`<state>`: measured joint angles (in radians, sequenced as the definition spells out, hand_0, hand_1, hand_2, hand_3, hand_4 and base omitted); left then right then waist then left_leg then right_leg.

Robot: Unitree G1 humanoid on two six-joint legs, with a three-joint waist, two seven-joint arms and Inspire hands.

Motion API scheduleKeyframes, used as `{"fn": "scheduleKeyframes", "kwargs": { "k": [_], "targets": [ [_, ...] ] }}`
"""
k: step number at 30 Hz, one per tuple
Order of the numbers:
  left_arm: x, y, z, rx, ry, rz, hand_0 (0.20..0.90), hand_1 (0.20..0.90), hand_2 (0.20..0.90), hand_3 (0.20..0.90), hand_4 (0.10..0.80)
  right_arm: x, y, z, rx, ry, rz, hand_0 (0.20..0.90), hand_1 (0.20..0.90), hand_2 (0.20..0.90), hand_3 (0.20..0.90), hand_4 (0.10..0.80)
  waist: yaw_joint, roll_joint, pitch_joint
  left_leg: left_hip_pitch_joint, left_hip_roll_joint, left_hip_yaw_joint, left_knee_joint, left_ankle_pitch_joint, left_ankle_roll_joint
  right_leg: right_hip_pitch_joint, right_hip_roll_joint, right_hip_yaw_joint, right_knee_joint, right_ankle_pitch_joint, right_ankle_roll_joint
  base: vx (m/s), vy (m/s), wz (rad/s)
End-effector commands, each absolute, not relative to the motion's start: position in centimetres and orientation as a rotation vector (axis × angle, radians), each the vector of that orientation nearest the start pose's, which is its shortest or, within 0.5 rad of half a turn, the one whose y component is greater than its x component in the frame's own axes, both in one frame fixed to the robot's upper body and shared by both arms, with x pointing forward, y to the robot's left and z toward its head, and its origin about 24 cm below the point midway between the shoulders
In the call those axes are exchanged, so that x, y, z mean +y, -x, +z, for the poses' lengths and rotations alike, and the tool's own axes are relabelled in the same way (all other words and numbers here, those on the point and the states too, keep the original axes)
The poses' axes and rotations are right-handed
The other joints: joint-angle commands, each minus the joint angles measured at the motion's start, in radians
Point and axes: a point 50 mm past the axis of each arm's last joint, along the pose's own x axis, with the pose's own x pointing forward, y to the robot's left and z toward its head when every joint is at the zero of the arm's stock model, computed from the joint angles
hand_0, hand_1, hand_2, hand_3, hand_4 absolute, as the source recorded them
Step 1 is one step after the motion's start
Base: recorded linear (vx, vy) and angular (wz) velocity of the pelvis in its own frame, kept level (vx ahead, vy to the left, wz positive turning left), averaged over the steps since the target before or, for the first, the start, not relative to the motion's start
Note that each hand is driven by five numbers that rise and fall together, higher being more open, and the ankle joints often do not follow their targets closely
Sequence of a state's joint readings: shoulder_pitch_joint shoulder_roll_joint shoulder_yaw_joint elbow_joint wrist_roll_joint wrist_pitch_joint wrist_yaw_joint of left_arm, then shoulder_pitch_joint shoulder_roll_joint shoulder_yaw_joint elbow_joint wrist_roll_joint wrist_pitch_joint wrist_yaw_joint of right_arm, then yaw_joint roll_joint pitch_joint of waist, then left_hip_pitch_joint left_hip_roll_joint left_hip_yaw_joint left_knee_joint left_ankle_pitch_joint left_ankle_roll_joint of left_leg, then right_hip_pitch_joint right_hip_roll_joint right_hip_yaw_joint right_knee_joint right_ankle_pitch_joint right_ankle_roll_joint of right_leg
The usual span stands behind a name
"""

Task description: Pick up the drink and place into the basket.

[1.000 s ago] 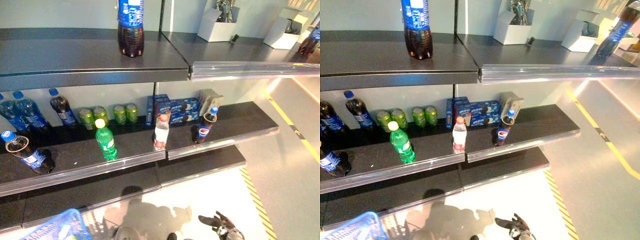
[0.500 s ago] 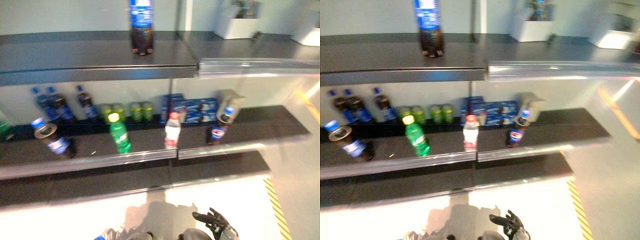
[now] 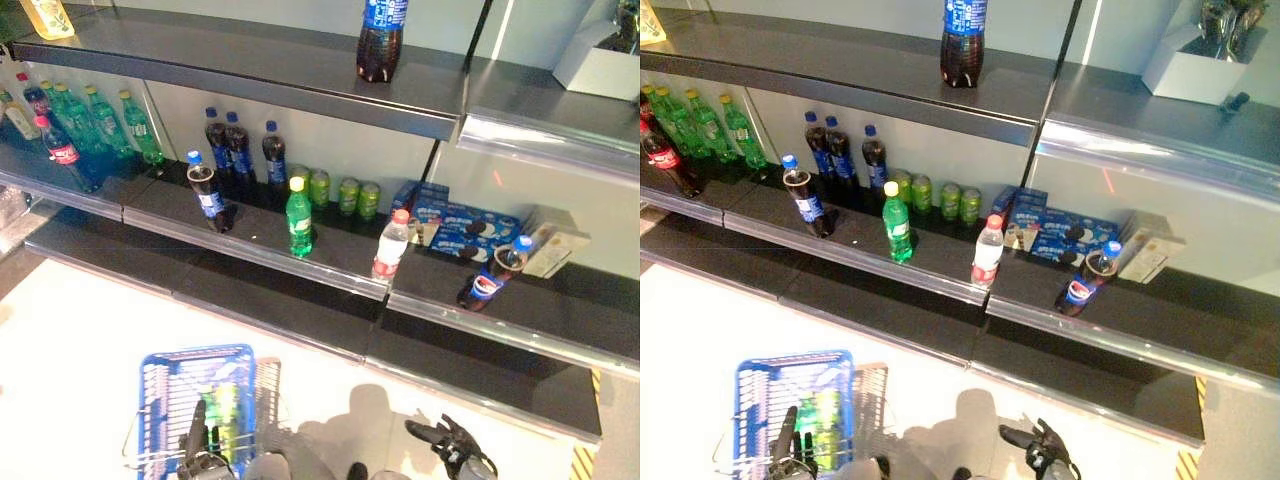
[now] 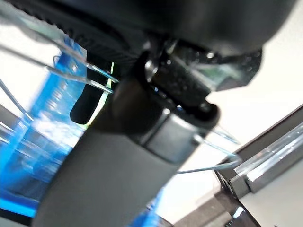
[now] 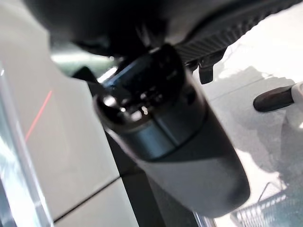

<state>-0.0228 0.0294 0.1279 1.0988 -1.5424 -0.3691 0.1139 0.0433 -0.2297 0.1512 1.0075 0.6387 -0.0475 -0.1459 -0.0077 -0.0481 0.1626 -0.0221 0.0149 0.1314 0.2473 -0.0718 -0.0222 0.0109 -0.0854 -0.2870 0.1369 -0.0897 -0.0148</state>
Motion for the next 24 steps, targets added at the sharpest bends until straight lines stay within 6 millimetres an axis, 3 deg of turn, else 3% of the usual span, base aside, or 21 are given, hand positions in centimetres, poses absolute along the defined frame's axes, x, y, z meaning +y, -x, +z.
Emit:
{"fn": "scheduleKeyframes", "kwargs": {
  "k": [1,4,9,13,14,15,17,18,20,21,24],
  "targets": [
    [25.6,-10.3,-13.8,0.330,1.042,1.278,0.300,0.300,0.300,0.200,0.100,-22.5,-13.8,-14.0,0.877,-0.277,-0.442,0.900,0.900,0.900,0.900,0.800,0.027,-0.011,-0.044,-0.002,-0.059,0.006,0.043,-0.056,0.017,0.047,0.038,0.097,-0.135,0.102,0.044,-0.053,0.037,1.09],
    [25.8,-9.8,-14.0,0.363,1.021,1.253,0.300,0.300,0.300,0.200,0.100,-22.0,-13.4,-14.3,0.884,-0.289,-0.445,0.900,0.900,0.900,0.900,0.800,0.015,0.007,-0.052,0.049,-0.059,0.025,-0.063,-0.052,0.016,0.039,0.047,0.073,-0.131,0.101,0.053,-0.045,0.072,0.69],
    [25.7,-9.7,-14.1,0.378,0.998,1.210,0.300,0.300,0.300,0.200,0.100,-21.1,-13.6,-14.2,0.878,-0.290,-0.421,0.900,0.900,0.900,0.900,0.800,0.013,0.020,-0.059,0.096,-0.072,-0.011,-0.190,-0.013,0.026,0.031,0.054,0.069,-0.142,0.117,0.066,-0.064,0.083,0.01],
    [26.0,-9.7,-14.0,0.375,0.988,1.213,0.300,0.300,0.300,0.200,0.100,-20.9,-13.7,-14.2,0.878,-0.295,-0.418,0.900,0.900,0.900,0.900,0.800,0.003,0.026,-0.059,0.110,-0.074,-0.008,-0.219,-0.002,0.034,0.005,0.063,0.074,-0.090,0.111,0.070,-0.024,0.040,0.05],
    [26.2,-9.6,-13.9,0.375,0.975,1.215,0.300,0.300,0.300,0.200,0.100,-20.7,-13.7,-14.2,0.880,-0.298,-0.413,0.900,0.900,0.900,0.900,0.800,-0.008,0.031,-0.054,0.118,-0.074,-0.010,-0.226,-0.004,0.045,-0.024,0.070,0.099,-0.011,0.107,0.075,-0.073,-0.013,0.03],
    [27.1,-9.9,-13.7,0.360,0.964,1.225,0.300,0.300,0.300,0.200,0.100,-20.5,-13.4,-14.3,0.887,-0.304,-0.405,0.900,0.900,0.900,0.900,0.800,-0.044,0.033,-0.042,0.106,-0.074,-0.034,-0.206,-0.007,0.061,-0.082,0.086,0.191,0.081,0.100,0.073,-0.100,-0.064,0.01],
    [27.4,-10.4,-13.4,0.340,0.968,1.227,0.300,0.300,0.300,0.200,0.100,-20.4,-13.2,-14.5,0.889,-0.308,-0.395,0.900,0.900,0.900,0.900,0.800,-0.037,0.032,-0.035,0.102,-0.066,-0.034,-0.197,-0.008,0.061,-0.073,0.018,0.173,0.061,0.116,0.094,-0.067,-0.186,0.16],
    [27.5,-10.6,-13.4,0.333,0.974,1.221,0.300,0.300,0.300,0.200,0.100,-20.4,-13.4,-14.4,0.884,-0.303,-0.388,0.900,0.900,0.900,0.900,0.800,-0.035,0.035,-0.031,0.102,-0.059,-0.037,-0.200,-0.009,0.060,-0.071,-0.025,0.191,0.023,0.136,0.117,-0.019,-0.197,0.26],
    [27.6,-10.7,-13.4,0.332,0.978,1.216,0.300,0.300,0.300,0.200,0.100,-20.4,-13.4,-14.4,0.880,-0.302,-0.389,0.900,0.900,0.900,0.900,0.800,-0.034,0.038,-0.028,0.104,-0.055,-0.041,-0.202,-0.010,0.059,-0.072,-0.049,0.208,0.000,0.155,0.128,-0.004,-0.258,0.04],
    [27.8,-10.3,-13.5,0.338,0.989,1.222,0.300,0.300,0.300,0.200,0.100,-20.3,-13.9,-14.4,0.881,-0.289,-0.386,0.900,0.900,0.900,0.900,0.800,-0.034,0.047,-0.020,0.123,-0.025,-0.038,-0.215,-0.021,0.043,-0.116,-0.145,0.237,-0.028,0.272,0.166,-0.002,-0.374,-0.06],
    [28.0,-9.9,-13.5,0.325,1.000,1.253,0.300,0.300,0.300,0.200,0.100,-19.9,-14.5,-14.2,0.888,-0.269,-0.356,0.900,0.900,0.900,0.900,0.800,-0.023,0.054,-0.021,0.139,0.023,0.009,-0.229,-0.011,0.022,-0.092,-0.152,0.186,-0.067,0.230,0.177,0.008,-0.305,-0.15]
  ]
}}
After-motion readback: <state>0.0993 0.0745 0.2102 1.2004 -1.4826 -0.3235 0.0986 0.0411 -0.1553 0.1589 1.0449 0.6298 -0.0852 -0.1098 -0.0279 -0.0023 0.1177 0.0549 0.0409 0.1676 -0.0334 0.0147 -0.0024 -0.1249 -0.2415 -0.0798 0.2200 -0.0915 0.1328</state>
